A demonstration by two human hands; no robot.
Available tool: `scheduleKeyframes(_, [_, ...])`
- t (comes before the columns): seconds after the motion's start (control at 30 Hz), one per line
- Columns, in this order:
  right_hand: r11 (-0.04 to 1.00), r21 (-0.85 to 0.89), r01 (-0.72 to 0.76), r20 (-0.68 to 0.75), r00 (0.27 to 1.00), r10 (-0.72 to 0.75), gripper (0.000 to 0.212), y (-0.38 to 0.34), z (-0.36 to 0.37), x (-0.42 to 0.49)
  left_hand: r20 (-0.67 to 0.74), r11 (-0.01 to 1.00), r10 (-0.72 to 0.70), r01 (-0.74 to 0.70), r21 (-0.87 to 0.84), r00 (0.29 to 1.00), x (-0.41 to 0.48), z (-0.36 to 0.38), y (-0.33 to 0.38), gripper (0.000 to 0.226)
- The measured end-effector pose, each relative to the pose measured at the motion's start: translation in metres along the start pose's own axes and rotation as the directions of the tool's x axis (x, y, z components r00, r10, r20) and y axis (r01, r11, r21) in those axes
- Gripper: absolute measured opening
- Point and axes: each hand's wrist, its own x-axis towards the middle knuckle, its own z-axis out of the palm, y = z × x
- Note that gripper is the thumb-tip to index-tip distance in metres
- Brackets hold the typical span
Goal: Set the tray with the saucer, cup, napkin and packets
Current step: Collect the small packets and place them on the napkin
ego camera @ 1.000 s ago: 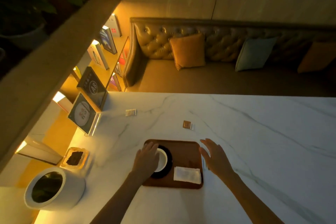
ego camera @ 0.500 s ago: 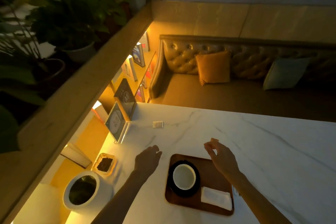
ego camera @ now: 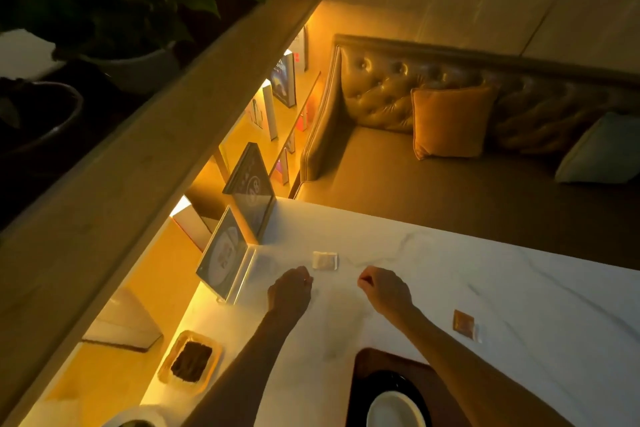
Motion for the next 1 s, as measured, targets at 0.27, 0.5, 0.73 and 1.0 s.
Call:
scheduleKeyframes(0.27, [0.993,-0.099,0.067,-0.005,0.998,-0.068,0.026,-0.021,0.054,0.103,0.066,0.952,-0.092,0.108,-0.288,0.993,0.087,0.056,-0.002,0.023])
scheduleKeyframes(0.5, [0.913,-0.335,0.232,-0.026,0.967,-0.255,0.026,-0.014,0.097,0.123,0.117,0.848,-0.218,0.248,-0.468,0.969,0.113,0.091,-0.001,0.036])
scheduleKeyframes(0.73, [0.992,-0.081,0.095,-0.064,0.993,-0.1,0.023,-0.01,0.095,0.095,0.389,0.482,-0.252,0.463,-0.744,0.886,0.093,0.091,0.006,0.035])
scheduleKeyframes(1.0, [0.634,0.754,-0.176,0.102,0.983,0.151,0.025,0.041,0.041,0.022,0.522,0.496,0.078,0.421,-0.76,0.85,0.032,0.074,0.069,0.027])
